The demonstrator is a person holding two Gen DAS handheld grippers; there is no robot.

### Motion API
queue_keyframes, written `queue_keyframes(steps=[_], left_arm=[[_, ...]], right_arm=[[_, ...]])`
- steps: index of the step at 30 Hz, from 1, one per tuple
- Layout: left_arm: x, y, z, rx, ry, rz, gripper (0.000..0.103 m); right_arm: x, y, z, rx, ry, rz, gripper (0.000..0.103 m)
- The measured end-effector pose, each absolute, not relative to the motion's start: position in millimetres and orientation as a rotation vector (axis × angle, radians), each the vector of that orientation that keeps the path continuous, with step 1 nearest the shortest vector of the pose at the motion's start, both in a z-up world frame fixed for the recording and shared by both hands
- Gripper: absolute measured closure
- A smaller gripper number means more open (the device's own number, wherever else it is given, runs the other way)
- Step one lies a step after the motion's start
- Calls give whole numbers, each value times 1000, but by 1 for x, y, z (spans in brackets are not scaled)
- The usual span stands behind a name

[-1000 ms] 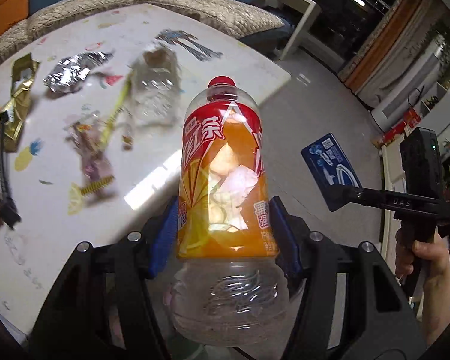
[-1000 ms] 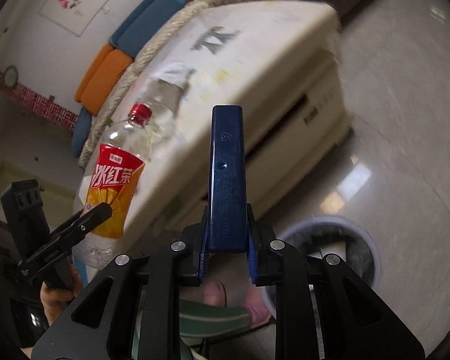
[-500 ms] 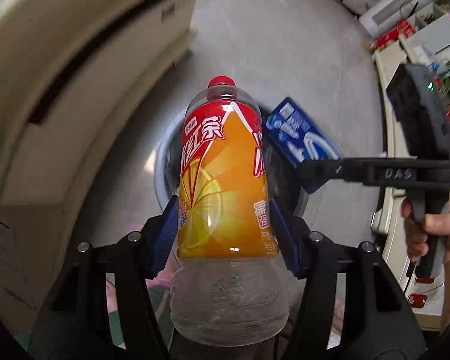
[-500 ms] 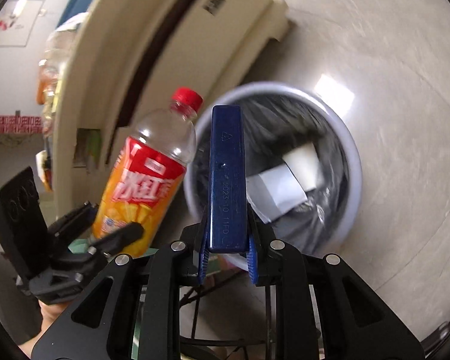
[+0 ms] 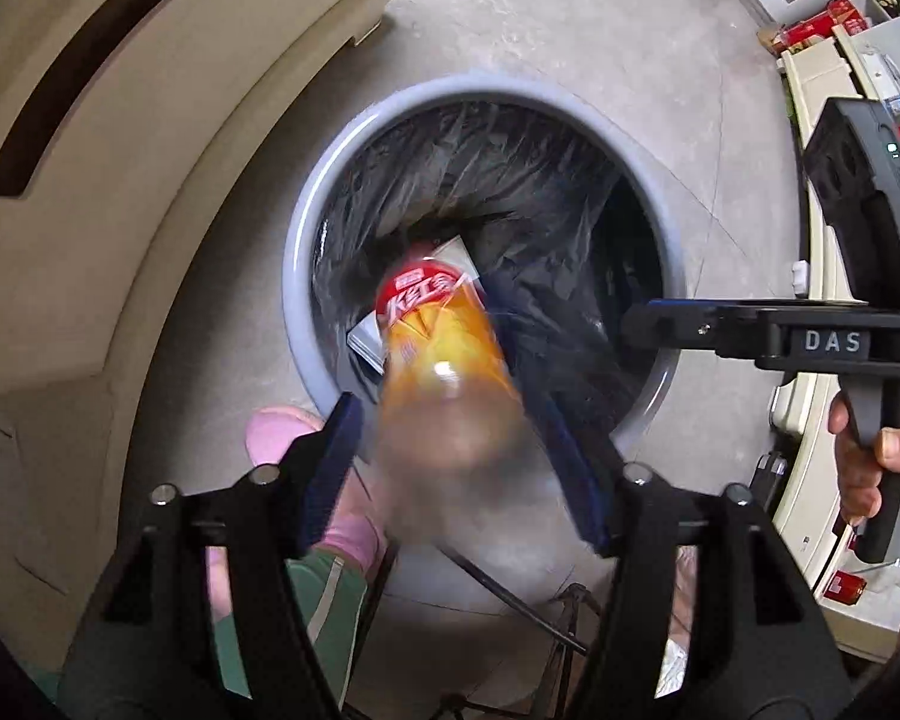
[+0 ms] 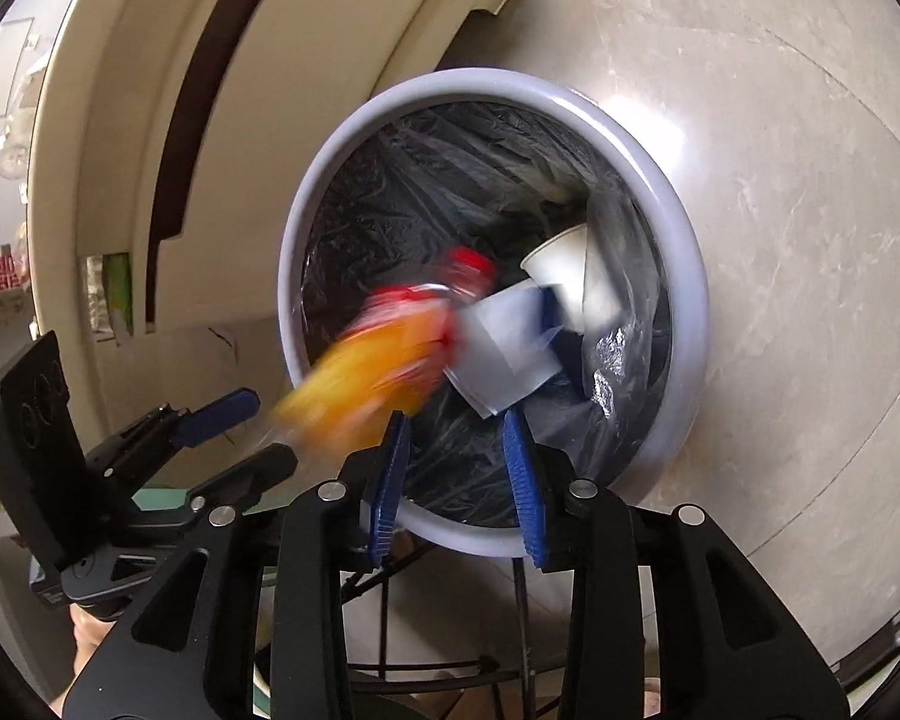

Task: Collect trash
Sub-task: 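Carry box and bottle to the bin and open both grippers over it, then grasp the clear bottle with the right gripper while the left grasps the candy wrapper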

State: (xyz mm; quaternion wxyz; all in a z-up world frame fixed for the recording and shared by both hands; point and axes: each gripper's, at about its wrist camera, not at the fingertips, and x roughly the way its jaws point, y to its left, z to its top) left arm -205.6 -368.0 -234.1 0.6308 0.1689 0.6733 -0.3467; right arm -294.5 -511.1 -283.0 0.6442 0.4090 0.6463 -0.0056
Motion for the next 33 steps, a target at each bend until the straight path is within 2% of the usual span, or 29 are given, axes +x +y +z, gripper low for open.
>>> queue_keyframes(steps=[13, 20, 23, 25, 27, 29, 30, 33], left_arm=[[-192, -343, -204, 333, 1482, -772, 39], [-162, -308, -129, 210, 1346, -774, 39], [-144, -283, -88, 167, 1261, -751, 39], [-128, -263, -65, 134, 1217, -714, 33], [-113, -245, -45, 112, 1171, -667, 29], [-102, -229, -31, 102, 1135, -617, 28], [-95, -220, -25, 91, 1118, -594, 24], [-76, -202, -17, 48, 1094, -536, 12]], right_arm=[[-286, -527, -252, 928, 1389, -20, 68], [-252, -515, -188, 842, 1280, 83, 67], [-225, -504, -150, 793, 1221, 137, 58], [-202, -492, -123, 748, 1183, 178, 51], [-180, -479, -102, 719, 1153, 218, 47], [-154, -463, -80, 692, 1124, 257, 42], [-142, -456, -71, 679, 1111, 271, 38], [-104, -435, -45, 648, 1075, 316, 35]])
